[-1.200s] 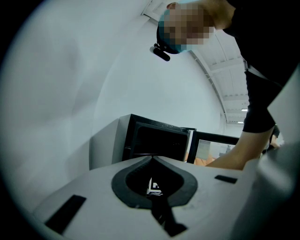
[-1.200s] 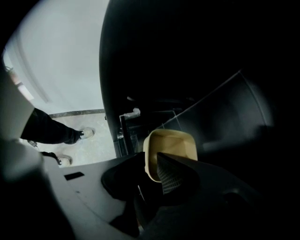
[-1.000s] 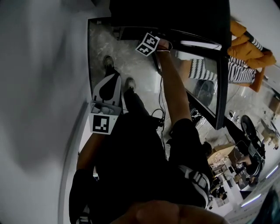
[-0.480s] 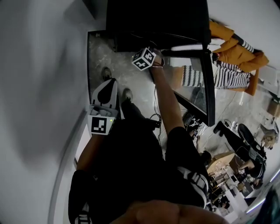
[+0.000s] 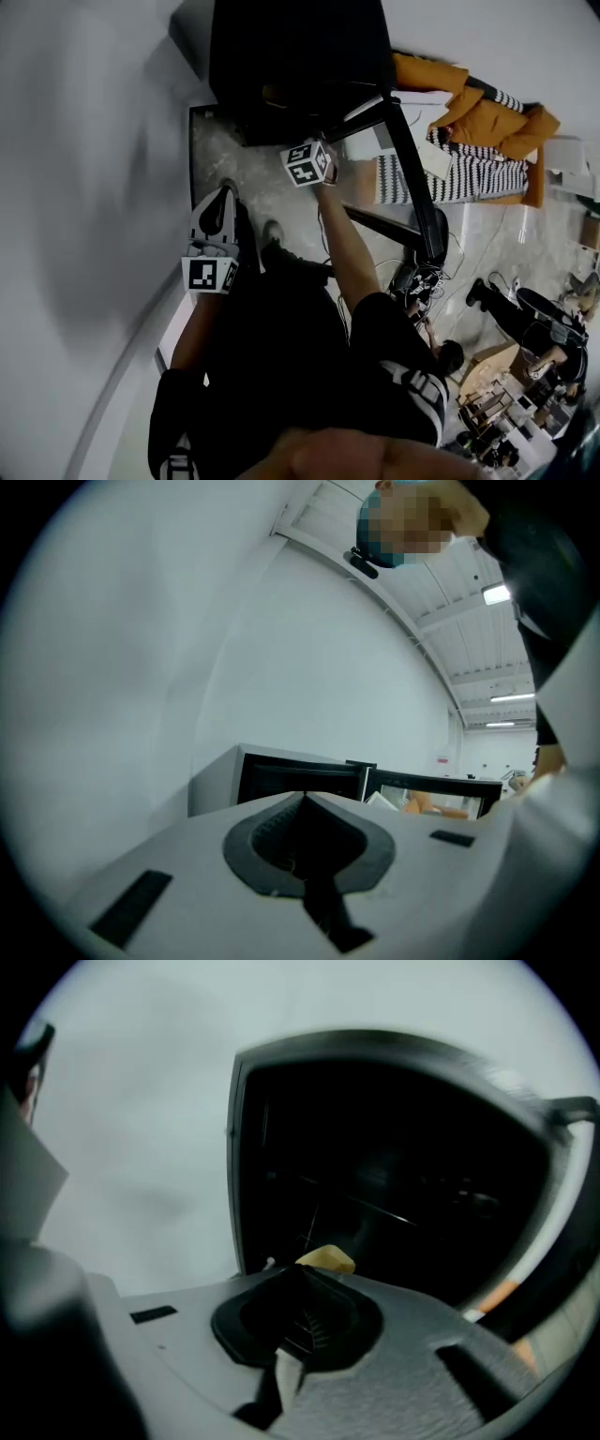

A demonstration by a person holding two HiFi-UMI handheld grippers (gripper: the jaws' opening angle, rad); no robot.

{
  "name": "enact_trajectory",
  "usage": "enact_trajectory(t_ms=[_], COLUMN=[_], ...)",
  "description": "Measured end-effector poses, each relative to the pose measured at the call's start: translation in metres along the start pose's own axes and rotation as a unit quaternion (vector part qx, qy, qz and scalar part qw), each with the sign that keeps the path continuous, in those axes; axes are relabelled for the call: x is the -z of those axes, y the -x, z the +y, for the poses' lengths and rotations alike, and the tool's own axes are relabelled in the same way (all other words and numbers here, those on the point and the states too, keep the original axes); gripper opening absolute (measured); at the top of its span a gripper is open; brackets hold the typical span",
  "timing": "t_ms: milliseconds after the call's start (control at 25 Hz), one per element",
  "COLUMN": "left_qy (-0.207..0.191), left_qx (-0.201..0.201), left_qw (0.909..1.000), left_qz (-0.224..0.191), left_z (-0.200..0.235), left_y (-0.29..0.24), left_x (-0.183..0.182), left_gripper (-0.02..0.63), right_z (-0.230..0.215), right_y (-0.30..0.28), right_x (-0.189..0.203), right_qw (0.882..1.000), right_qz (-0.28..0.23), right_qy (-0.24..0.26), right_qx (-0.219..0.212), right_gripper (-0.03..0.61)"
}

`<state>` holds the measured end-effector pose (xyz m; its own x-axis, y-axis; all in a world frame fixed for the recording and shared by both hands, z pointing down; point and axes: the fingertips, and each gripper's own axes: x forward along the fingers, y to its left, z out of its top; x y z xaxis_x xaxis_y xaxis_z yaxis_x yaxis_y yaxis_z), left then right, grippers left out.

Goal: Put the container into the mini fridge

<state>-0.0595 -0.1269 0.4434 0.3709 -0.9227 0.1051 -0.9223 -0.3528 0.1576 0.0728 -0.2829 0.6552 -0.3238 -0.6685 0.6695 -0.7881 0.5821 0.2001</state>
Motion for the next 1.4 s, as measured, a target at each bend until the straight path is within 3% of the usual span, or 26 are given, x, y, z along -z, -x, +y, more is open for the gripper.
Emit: enact_trajectory(t_ms=[160, 320, 720, 1080, 1400], left_qy=[-0.001, 0.001, -0.01, -0.015, -0.011], left_qx=[-0.003, -0.019, -0.012, 0.011, 0.016], left_qw=[1.0, 0.9998, 0.9998, 0.9995, 0.9995], left_qz=[-0.004, -0.006, -0.015, -0.028, -0.024], left_z=[-0.024, -0.039, -0.061, -0.037, -0.026], left_y=[0.023, 0.049, 0.08, 0.091, 0.107], left_x=[-0.014, -0.023, -0.048, -0.052, -0.08], left_gripper=[0.005, 0.005, 0.005, 0.005, 0.005], right_z=[0.001, 0.003, 0.013, 0.041, 0.068], right_y=[0.059, 0.116, 0.222, 0.281, 0.329], right_x=[-0.004, -0.011, -0.013, -0.039, -0.063], right_qw=[0.995, 0.987, 0.969, 0.952, 0.94], right_qz=[-0.052, -0.091, -0.154, -0.203, -0.233], right_qy=[-0.087, -0.136, -0.194, -0.229, -0.247], right_qx=[-0.005, 0.002, 0.007, 0.011, 0.022], right_gripper=[0.0, 0.0, 0.0, 0.0, 0.0])
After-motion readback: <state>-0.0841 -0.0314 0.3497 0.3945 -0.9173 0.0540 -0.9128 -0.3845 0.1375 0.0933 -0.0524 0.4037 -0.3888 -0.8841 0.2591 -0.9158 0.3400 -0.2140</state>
